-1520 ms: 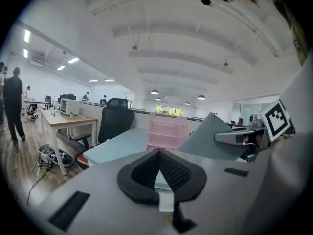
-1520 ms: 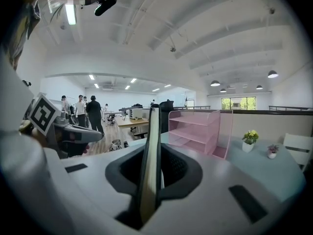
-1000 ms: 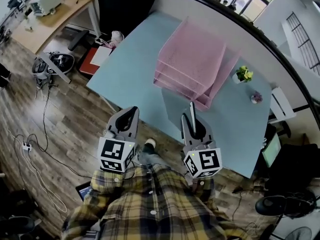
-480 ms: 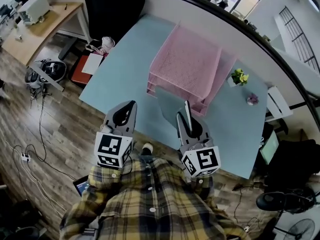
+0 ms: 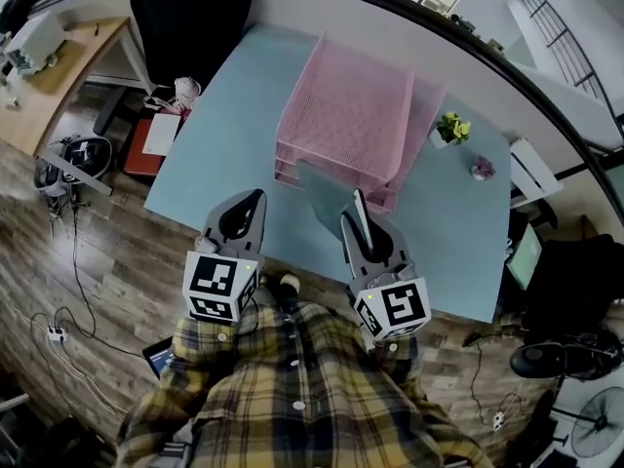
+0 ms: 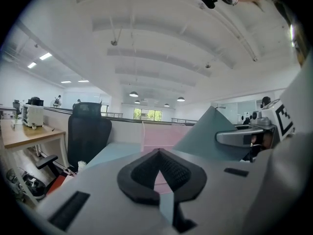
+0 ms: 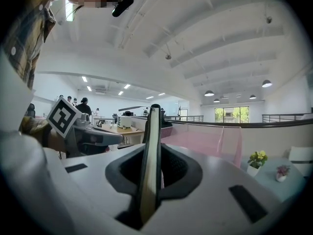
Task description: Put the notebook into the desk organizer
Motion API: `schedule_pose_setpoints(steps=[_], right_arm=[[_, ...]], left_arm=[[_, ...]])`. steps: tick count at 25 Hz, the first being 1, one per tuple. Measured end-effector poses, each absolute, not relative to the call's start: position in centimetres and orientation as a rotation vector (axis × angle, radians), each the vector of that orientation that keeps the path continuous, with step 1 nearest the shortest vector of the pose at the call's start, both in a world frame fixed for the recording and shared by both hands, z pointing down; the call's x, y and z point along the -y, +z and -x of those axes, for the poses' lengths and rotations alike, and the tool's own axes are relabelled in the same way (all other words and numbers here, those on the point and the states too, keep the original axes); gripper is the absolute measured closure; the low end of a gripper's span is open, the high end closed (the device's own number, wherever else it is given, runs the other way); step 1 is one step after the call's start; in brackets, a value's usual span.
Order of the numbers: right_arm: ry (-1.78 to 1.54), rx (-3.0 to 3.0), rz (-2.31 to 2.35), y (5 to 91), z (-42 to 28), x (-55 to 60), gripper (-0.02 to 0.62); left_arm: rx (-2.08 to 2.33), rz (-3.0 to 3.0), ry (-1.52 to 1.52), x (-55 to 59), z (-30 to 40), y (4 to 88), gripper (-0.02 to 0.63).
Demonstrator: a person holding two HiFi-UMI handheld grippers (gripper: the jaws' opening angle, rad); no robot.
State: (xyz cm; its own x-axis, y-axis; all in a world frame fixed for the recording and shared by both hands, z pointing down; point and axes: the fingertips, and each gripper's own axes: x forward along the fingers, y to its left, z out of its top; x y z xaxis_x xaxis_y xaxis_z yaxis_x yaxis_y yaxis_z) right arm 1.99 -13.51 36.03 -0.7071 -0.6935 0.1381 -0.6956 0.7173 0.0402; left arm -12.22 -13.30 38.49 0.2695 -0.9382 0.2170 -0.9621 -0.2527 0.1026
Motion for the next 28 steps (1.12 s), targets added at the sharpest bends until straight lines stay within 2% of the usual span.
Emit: schedule_pose_setpoints(steps=[11,28], right_arm=[[-0.008,2.750,-1.202,35.3,-0.9,12.9,0.536],[-0.388,2.676,-1.241,29.3,0.7,10.4,0.537]], left_arm=[[1.631,-2.405,0.195,14.1,12.5,38.8,0.612],[1.540,-2.482,0.168,14.0,12.0,38.1,0.612]])
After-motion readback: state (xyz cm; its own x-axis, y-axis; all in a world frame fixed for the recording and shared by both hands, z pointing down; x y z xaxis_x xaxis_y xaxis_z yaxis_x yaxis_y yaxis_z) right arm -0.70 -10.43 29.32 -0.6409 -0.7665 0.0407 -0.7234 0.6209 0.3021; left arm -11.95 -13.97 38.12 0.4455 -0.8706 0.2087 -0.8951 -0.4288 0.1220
